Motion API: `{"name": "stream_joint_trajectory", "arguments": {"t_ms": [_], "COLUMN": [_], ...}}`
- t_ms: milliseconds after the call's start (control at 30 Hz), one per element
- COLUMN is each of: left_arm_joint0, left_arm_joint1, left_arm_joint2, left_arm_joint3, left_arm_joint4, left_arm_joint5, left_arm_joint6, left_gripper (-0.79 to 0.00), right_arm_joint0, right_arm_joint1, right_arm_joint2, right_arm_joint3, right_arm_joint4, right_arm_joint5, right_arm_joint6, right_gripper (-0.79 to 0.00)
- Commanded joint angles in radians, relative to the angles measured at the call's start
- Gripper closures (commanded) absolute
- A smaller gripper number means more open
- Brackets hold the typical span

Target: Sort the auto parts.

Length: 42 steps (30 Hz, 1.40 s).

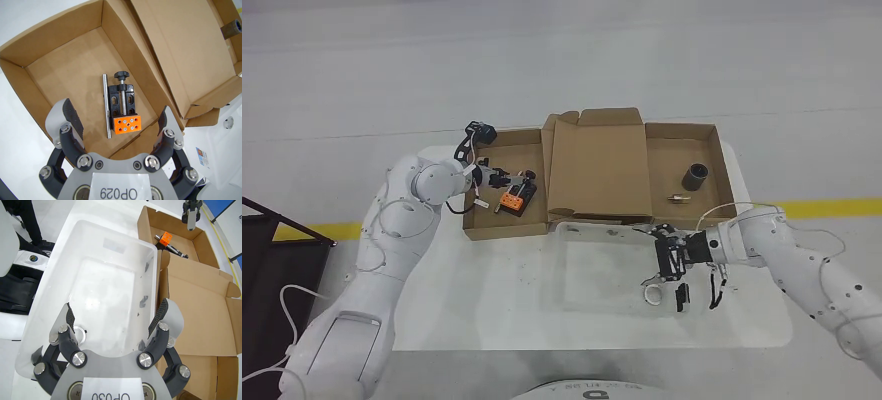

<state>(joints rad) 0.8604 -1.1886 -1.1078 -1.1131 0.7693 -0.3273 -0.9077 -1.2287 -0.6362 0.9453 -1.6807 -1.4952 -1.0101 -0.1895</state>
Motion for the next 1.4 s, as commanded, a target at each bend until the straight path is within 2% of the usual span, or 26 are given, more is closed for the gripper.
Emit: {"name": "stream_joint_trajectory", "arguments": {"t_ms": [0, 100, 167, 300, 400, 467, 867, 933, 967, 1000, 1067, 1200, 1367], "left_arm_joint0": [0.000, 0.000, 0.000, 0.000, 0.000, 0.000, 0.000, 0.000, 0.000, 0.000, 0.000, 0.000, 0.000], "left_arm_joint1": [0.000, 0.000, 0.000, 0.000, 0.000, 0.000, 0.000, 0.000, 0.000, 0.000, 0.000, 0.000, 0.000], "left_arm_joint2": [0.000, 0.000, 0.000, 0.000, 0.000, 0.000, 0.000, 0.000, 0.000, 0.000, 0.000, 0.000, 0.000], "left_arm_joint3": [0.000, 0.000, 0.000, 0.000, 0.000, 0.000, 0.000, 0.000, 0.000, 0.000, 0.000, 0.000, 0.000], "left_arm_joint4": [0.000, 0.000, 0.000, 0.000, 0.000, 0.000, 0.000, 0.000, 0.000, 0.000, 0.000, 0.000, 0.000], "left_arm_joint5": [0.000, 0.000, 0.000, 0.000, 0.000, 0.000, 0.000, 0.000, 0.000, 0.000, 0.000, 0.000, 0.000], "left_arm_joint6": [0.000, 0.000, 0.000, 0.000, 0.000, 0.000, 0.000, 0.000, 0.000, 0.000, 0.000, 0.000, 0.000], "left_gripper": [-0.785, -0.785, -0.785, -0.785, -0.785, -0.785, -0.785, -0.785, -0.785, -0.785, -0.785, -0.785, -0.785], "right_arm_joint0": [0.000, 0.012, 0.023, 0.052, 0.072, 0.087, 0.134, 0.137, 0.138, 0.139, 0.141, 0.150, 0.161], "right_arm_joint1": [-0.003, -0.012, -0.020, -0.036, -0.044, -0.046, -0.068, -0.071, -0.073, -0.075, -0.079, -0.089, -0.097], "right_arm_joint2": [-0.005, -0.026, -0.048, -0.101, -0.135, -0.154, -0.205, -0.211, -0.215, -0.219, -0.226, -0.242, -0.236], "right_arm_joint3": [-0.017, -0.036, -0.046, -0.066, -0.069, -0.069, -0.042, -0.039, -0.038, -0.039, -0.037, -0.035, -0.033], "right_arm_joint4": [0.013, 0.073, 0.111, 0.173, 0.222, 0.249, 0.290, 0.288, 0.284, 0.283, 0.279, 0.276, 0.295], "right_arm_joint5": [-0.002, -0.002, -0.002, -0.002, -0.002, -0.002, 0.024, 0.031, 0.037, 0.041, 0.051, 0.071, 0.102], "right_arm_joint6": [0.101, 0.256, 0.355, 0.531, 0.618, 0.660, 0.823, 0.846, 0.861, 0.873, 0.895, 0.924, 0.906], "right_gripper": [-0.776, -0.723, -0.760, -0.779, -0.754, -0.770, -0.748, -0.733, -0.677, -0.662, -0.677, -0.702, -0.665]}}
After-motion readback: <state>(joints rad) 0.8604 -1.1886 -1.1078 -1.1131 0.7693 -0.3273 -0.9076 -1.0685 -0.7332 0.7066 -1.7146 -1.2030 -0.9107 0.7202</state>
